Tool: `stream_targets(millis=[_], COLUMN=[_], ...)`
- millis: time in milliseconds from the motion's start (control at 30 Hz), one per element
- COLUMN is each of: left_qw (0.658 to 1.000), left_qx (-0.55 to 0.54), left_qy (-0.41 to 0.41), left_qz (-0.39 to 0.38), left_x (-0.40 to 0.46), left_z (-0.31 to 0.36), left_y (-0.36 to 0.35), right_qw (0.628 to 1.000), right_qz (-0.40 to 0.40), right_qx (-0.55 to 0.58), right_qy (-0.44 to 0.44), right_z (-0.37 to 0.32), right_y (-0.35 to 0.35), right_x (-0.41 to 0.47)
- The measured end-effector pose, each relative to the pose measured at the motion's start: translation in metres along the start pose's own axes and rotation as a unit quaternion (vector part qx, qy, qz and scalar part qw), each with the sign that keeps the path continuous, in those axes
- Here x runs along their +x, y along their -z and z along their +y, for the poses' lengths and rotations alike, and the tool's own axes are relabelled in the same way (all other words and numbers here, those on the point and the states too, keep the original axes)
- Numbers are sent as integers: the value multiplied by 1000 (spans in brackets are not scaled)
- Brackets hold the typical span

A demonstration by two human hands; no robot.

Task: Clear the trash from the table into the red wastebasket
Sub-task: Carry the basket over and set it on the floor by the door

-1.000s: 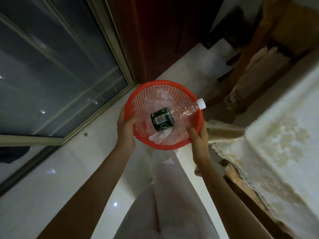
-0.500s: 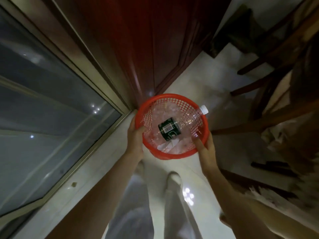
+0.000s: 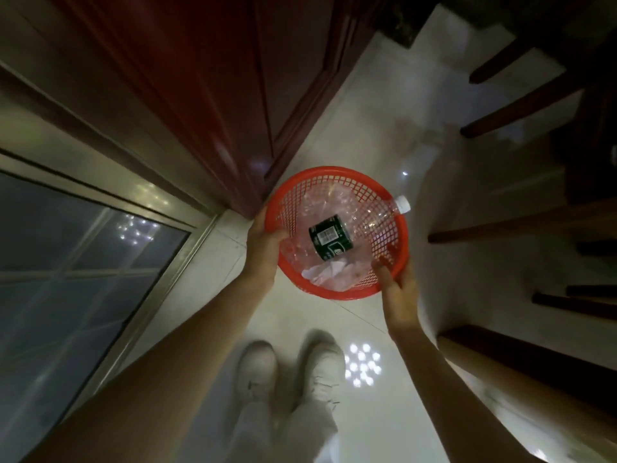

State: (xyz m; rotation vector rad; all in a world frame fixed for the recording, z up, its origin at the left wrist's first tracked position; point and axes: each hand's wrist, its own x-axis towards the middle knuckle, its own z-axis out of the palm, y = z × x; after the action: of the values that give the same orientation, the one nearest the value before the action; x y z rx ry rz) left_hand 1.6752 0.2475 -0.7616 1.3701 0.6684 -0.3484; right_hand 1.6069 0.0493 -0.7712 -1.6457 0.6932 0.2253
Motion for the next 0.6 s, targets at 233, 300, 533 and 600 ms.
stream_targets(millis=[233,300,533,600], left_qw=[996,995,986,979], left_qx=[73,93,160,190], left_qy=[-39,-39,-26,-34], left_qz=[-16,-27,-48,-59], left_x=[84,102,128,133], left_z=[-45,-59,-97,-101], left_y=[-24,-25,-17,-11], right_qw=[998,997,993,993], right_qz=[16,10,-25,-31], right_qx=[-51,-70,-116,-114], right_qy=[16,16,-9,-8], right_z=[53,68,104,105], right_y=[-3,-5,-10,-13], right_x=[86,103,117,117])
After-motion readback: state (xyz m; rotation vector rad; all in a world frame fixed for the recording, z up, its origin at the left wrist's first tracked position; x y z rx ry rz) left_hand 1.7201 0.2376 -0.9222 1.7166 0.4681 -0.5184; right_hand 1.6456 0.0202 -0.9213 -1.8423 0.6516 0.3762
